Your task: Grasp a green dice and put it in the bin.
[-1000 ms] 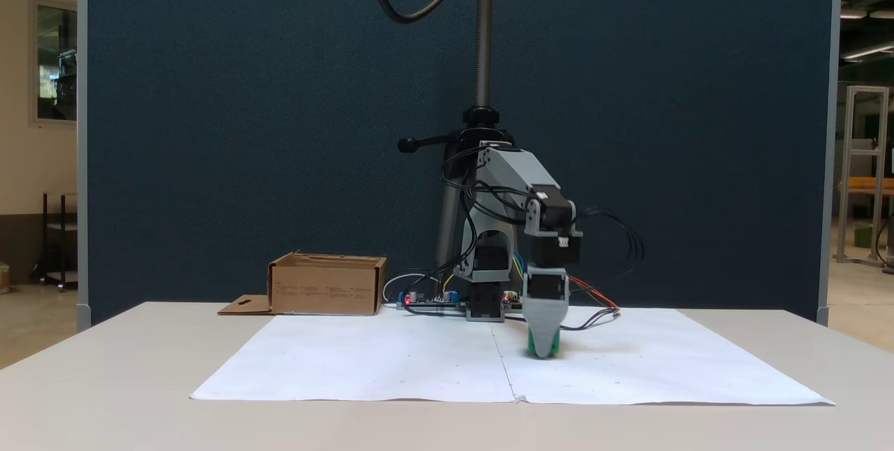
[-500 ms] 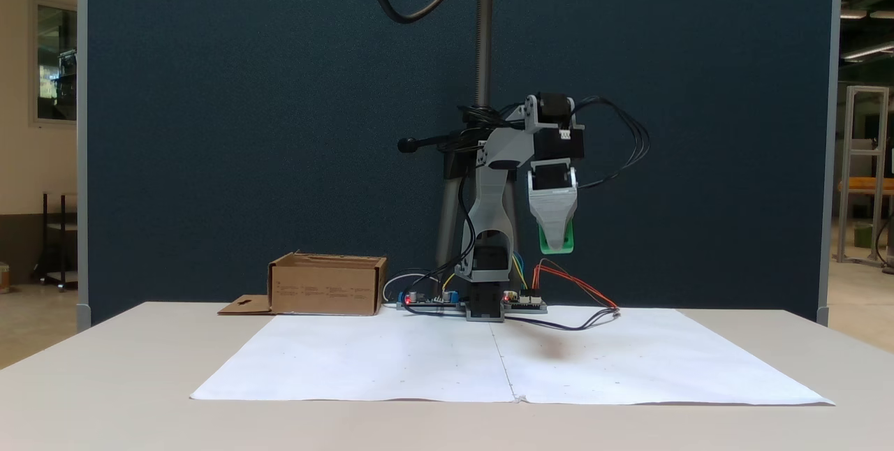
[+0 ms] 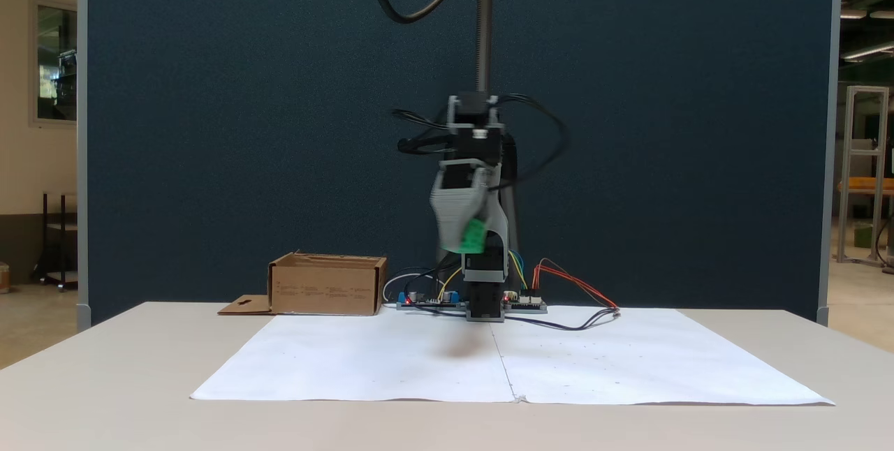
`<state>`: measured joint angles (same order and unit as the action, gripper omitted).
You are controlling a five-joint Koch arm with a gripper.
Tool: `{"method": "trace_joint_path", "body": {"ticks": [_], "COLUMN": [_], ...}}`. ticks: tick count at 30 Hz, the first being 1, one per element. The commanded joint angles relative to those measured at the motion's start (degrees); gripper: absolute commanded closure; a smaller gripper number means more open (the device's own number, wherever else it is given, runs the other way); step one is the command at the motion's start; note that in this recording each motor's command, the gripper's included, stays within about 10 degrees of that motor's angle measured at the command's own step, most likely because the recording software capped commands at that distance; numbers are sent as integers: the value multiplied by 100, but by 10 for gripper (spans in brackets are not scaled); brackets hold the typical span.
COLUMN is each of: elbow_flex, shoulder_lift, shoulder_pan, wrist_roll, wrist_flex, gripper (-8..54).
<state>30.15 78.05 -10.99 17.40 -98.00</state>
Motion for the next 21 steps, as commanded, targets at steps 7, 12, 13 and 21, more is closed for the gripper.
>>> {"method": "trace_joint_path", "body": {"ticks": [7,12,13,21], "elbow_flex": [-185,-185,-185,-185], "shoulder_lift": [492,492,492,510], "shoulder_pan": [-2610,-4315,-4649,-6820], "wrist_roll": [-1626,-2558,-2716,-3410], "wrist_flex": [-413,-413,-413,-220], "gripper": [340,340,340,340]}}
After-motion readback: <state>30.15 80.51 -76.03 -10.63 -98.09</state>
